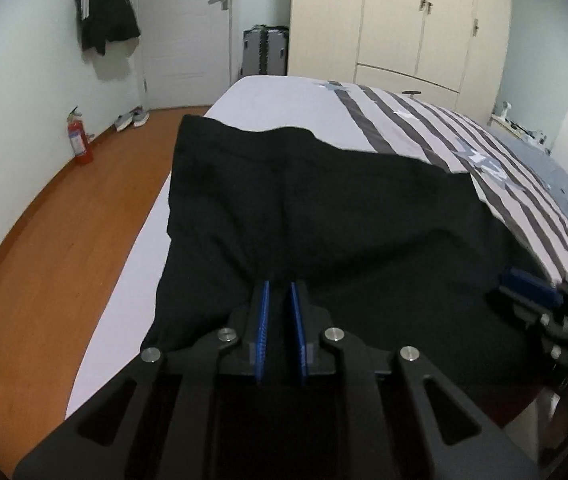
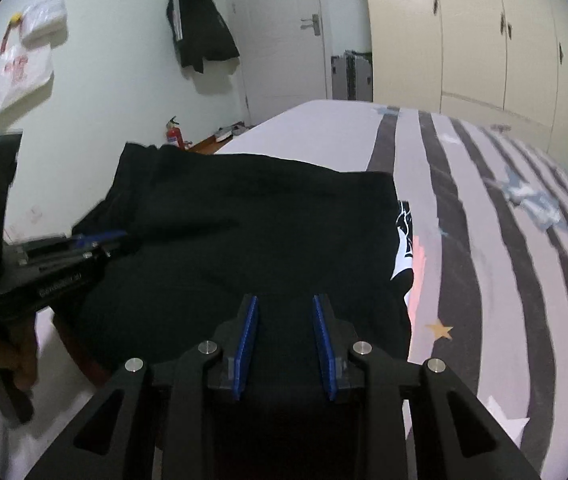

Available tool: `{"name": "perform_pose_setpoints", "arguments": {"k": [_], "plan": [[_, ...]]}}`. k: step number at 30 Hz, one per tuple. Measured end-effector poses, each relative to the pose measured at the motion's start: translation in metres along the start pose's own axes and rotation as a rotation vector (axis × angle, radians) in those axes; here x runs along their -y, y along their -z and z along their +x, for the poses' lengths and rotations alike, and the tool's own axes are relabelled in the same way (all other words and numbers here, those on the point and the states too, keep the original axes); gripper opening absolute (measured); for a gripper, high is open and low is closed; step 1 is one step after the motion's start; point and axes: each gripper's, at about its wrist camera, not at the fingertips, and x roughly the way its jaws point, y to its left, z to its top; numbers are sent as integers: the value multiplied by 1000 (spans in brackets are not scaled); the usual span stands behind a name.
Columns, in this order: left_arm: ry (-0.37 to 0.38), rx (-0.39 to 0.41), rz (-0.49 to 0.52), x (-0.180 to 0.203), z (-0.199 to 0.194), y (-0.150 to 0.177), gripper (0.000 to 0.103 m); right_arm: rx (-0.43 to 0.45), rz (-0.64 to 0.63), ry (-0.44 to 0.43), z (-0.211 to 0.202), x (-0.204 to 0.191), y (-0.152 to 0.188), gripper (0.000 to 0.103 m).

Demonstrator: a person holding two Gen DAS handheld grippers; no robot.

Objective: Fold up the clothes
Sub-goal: 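Carry the T-shirt with both grippers and lower it onto the maroon garment stack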

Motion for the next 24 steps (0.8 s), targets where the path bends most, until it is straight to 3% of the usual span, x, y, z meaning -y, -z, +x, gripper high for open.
{"name": "perform_pose_setpoints", "arguments": {"k": [4,10,14,16,20,22,24], "plan": [[30,46,-24,5,-22,-17,11,10,32,-6,-10,1,-8,26],[163,75,-8,36,-43,-15,12,35,94,-66,-25,-5,-14,26],[149,-7,-42,32,-16,18,12,-2,104,-79,-13,-15,2,26],[125,4,-7,33,-10,30,12,-1,118,-83,-8,-14,10,26],[129,11,-24,32,-21,11,12,-16,91,-73,-4,-15,8,26],[132,61,-11,31,-35,-6,12,-20,91,-80,-8,-11,-4,26],[111,89,-7,23,-37,-22,12,34,89,-70,-20,-5,-18,26]]}}
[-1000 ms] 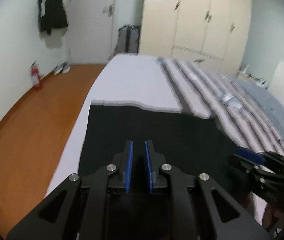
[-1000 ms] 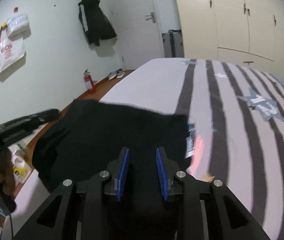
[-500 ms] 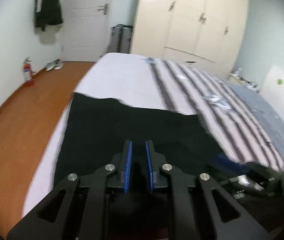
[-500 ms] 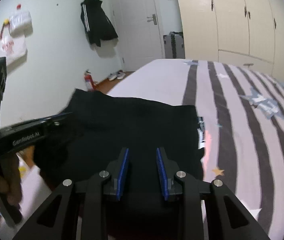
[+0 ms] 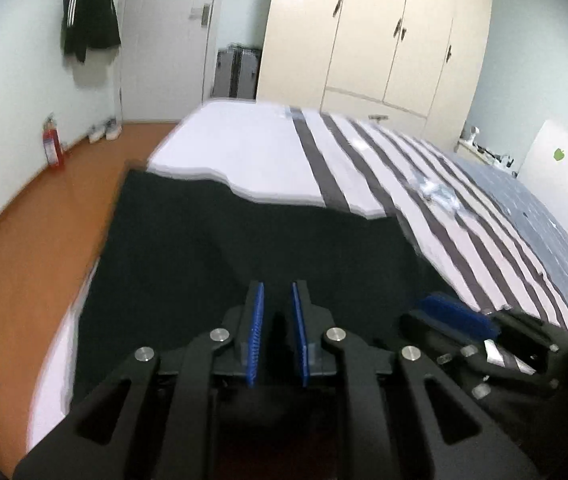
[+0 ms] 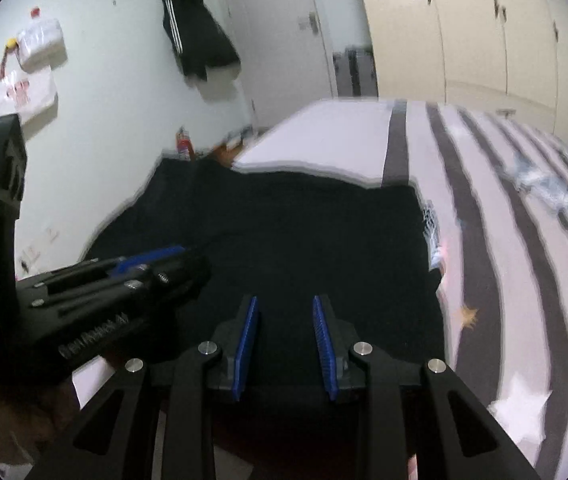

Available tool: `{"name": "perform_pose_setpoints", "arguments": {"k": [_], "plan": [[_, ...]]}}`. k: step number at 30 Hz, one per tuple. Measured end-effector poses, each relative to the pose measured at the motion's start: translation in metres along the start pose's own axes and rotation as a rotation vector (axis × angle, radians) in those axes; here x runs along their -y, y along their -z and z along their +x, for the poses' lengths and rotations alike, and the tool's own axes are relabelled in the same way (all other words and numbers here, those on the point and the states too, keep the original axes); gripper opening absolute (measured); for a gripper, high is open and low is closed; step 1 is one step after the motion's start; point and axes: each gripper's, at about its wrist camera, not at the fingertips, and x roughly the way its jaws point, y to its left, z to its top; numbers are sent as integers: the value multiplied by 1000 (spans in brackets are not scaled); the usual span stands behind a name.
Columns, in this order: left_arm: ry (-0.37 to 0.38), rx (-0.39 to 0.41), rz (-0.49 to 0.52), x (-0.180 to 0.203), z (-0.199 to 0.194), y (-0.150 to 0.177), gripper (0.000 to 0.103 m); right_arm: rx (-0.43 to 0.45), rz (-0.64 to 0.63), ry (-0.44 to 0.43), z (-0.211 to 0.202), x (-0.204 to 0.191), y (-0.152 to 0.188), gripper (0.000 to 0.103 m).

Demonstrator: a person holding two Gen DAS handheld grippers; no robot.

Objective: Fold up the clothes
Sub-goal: 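Carry the T-shirt with both grippers and lower it onto the maroon garment stack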

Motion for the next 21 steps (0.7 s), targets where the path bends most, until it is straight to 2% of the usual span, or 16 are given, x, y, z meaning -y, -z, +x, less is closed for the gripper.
{"name": "perform_pose_setpoints", "arguments": {"k": [3,5,8,11,14,16,19,21], "plan": [[-65,-21,-14,-24,16,-15,12,43,13,41,1,17,-21,29],[-107,-91,-4,-39,40,-10,12,13,36,67,15,30,-23,29],[-91,-107,30,-42,50,-2,12,-75,64,103,43,47,-15,29],[-56,-117,-19,-49,40,-22,12,-71,3,119,48,42,-6,28],[-52,-55,-26,-56,18,-43,12,-49,33,111,36,47,-11,28],[-65,-44,-33,-67,20,-56,13,-14,49,117,25,51,-18,29],[-86,-122,-38,-87,47,-60,13,-9,70,122,26,61,-26,29],[-100,-166,-3,-92,62,-52,13,-49,82,120,41,66,-30,29]]}}
